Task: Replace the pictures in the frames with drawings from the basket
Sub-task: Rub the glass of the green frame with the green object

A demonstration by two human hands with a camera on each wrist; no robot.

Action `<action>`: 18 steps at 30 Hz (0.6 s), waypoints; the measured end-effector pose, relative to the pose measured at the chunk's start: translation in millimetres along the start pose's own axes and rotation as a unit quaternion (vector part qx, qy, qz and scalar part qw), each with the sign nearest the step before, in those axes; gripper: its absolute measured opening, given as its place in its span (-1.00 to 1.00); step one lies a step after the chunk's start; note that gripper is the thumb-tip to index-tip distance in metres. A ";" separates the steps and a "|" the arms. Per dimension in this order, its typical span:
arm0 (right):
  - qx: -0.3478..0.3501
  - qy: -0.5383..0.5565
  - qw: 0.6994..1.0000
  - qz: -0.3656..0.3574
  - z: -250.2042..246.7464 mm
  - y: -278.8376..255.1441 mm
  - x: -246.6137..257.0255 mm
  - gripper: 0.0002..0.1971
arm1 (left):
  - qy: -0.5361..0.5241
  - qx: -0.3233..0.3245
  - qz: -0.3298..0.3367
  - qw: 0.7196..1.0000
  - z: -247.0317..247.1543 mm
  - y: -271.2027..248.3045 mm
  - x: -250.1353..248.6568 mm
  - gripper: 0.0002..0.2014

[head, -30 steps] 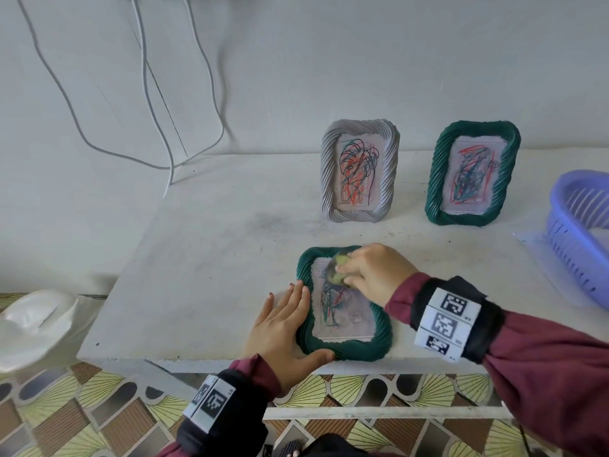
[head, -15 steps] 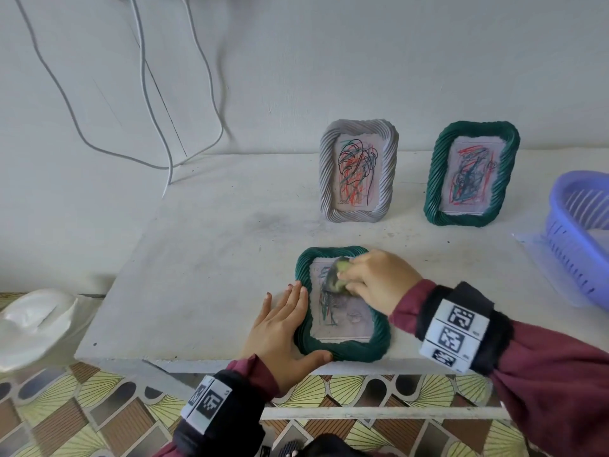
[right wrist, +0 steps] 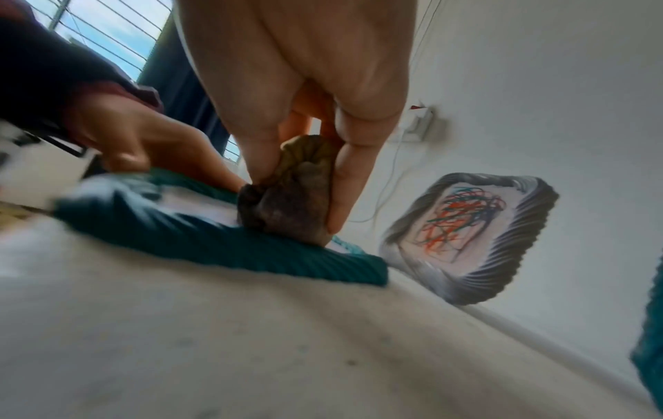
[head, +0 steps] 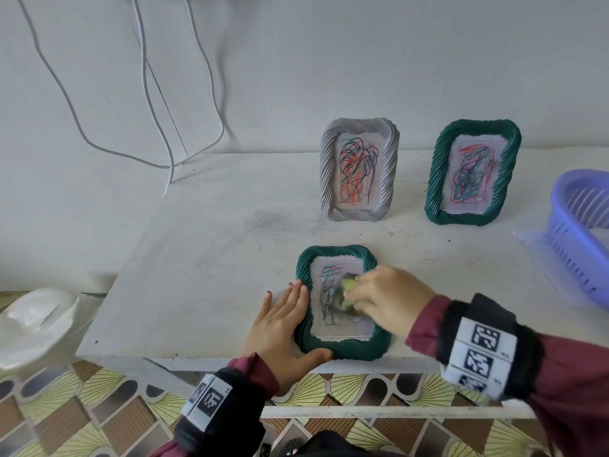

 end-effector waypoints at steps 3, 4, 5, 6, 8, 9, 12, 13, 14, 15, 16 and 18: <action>-0.042 -0.010 0.999 0.028 -5.6 28.2 -10.7 -0.74 | -0.001 0.000 0.002 1.000 -0.1 0.4 -0.3 0.00; -0.055 -0.006 0.998 0.031 -6.3 34.4 -10.4 -0.74 | -0.001 -0.002 0.002 1.000 -0.5 0.6 -0.7 0.00; -0.061 0.001 0.998 0.032 -5.8 37.2 -8.8 -0.75 | 0.000 -0.003 0.001 1.000 -0.6 0.5 -1.0 0.00; -0.061 0.007 0.998 0.031 -4.3 35.8 -5.3 -0.74 | 0.000 -0.004 0.000 1.000 -0.5 0.3 -1.4 0.00; -0.043 0.012 0.999 0.011 1.6 21.7 6.4 -0.73 | 0.001 -0.005 -0.004 1.000 0.0 -0.6 -1.9 0.00; -0.029 0.013 0.999 -0.011 5.6 11.4 13.7 -0.72 | 0.003 -0.007 -0.004 1.000 0.4 -0.9 -1.9 -0.01; 0.018 0.012 0.998 -0.063 13.9 -15.5 25.8 -0.70 | 0.000 -0.007 -0.005 1.000 1.4 -0.4 -1.6 0.00; 0.026 0.012 0.998 -0.061 13.5 -19.1 22.4 -0.70 | -0.005 -0.006 -0.005 1.000 1.4 -0.2 -1.6 0.00; 0.030 0.014 0.998 -0.050 11.9 -20.0 16.6 -0.70 | -0.005 -0.005 -0.003 1.000 1.0 -0.1 -1.6 0.00; 0.027 0.011 0.999 -0.036 8.7 -18.1 10.1 -0.71 | -0.001 -0.004 0.001 1.000 0.9 -0.1 -1.4 0.00; 0.019 0.004 1.000 -0.022 5.1 -14.1 3.8 -0.71 | 0.001 -0.004 0.004 1.000 0.5 -0.1 -1.2 -0.01; -0.005 -0.012 1.000 0.003 -2.0 1.2 -6.7 -0.73 | 0.000 -0.003 0.005 1.000 0.3 0.0 -0.9 -0.01</action>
Point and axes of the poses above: each hand's wrist, its own y-axis towards the middle knuckle, its own z-axis out of the palm, x = y × z, the point moved 2 cm from there along y, towards the middle knuckle, and after that the axes turned 5 degrees about -x, right-handed, at the moved point
